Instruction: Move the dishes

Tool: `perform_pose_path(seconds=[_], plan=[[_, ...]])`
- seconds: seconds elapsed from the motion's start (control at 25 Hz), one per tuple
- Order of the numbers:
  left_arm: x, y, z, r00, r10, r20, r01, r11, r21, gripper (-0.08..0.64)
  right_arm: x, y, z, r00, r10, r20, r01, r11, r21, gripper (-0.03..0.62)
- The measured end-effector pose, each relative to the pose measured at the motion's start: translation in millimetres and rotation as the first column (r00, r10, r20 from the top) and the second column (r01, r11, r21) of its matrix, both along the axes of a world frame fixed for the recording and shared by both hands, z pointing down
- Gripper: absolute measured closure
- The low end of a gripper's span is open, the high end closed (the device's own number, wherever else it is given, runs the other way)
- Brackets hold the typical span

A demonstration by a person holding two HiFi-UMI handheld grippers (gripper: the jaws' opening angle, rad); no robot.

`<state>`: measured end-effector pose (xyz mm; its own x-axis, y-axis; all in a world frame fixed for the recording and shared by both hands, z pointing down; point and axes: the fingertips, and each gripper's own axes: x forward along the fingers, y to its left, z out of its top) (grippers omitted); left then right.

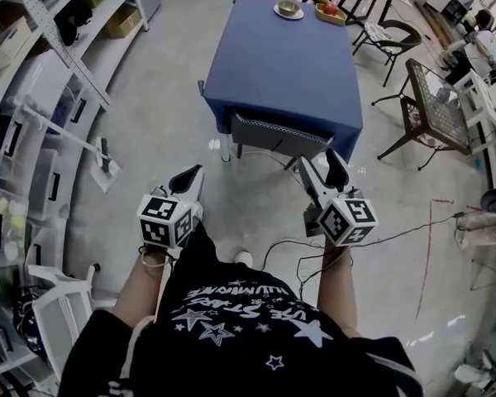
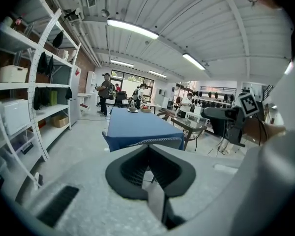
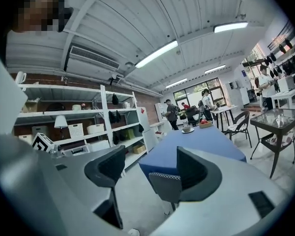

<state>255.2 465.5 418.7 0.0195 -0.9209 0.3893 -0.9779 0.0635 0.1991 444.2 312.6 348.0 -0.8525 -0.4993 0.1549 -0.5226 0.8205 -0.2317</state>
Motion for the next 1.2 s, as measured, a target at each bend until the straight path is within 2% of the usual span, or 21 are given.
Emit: perform_pose_path(seconds=[0.24, 0.52, 0.76, 0.92, 1.2], plan=[[-84, -34, 11, 0.999, 0.017, -0.027, -0.017, 1.000, 0.005, 0.540, -76, -34, 7, 0.998, 0.046, -0.038, -0.046, 0.999, 0.005, 0.253], [-195, -86, 7, 0.998, 0.070, -0.007, -0.070, 0.997, 0.023, 0.540, -179, -87, 0, 0.993, 0.111, -0.038, -0.110, 0.994, 0.018, 0.253], [-275, -99, 12, 0.995, 0.090, -0.043, -0.089, 0.996, 0.027, 0.540, -249, -112, -9, 0.983, 0.182, -0.011, -0.182, 0.983, 0.024, 0.255], [-305, -113, 21, 0.992, 0.110, -0.066, -0.109, 0.994, 0.016, 0.540, -266, -121, -10, 0.975, 0.217, -0.043, -0.215, 0.976, 0.033, 0.255], [-308, -145, 30, 0.983, 0.154, -0.098, -0.153, 0.988, 0.019, 0.540, -268, -150, -8, 0.962, 0.262, -0.070, -0.260, 0.965, 0.037, 0.255]])
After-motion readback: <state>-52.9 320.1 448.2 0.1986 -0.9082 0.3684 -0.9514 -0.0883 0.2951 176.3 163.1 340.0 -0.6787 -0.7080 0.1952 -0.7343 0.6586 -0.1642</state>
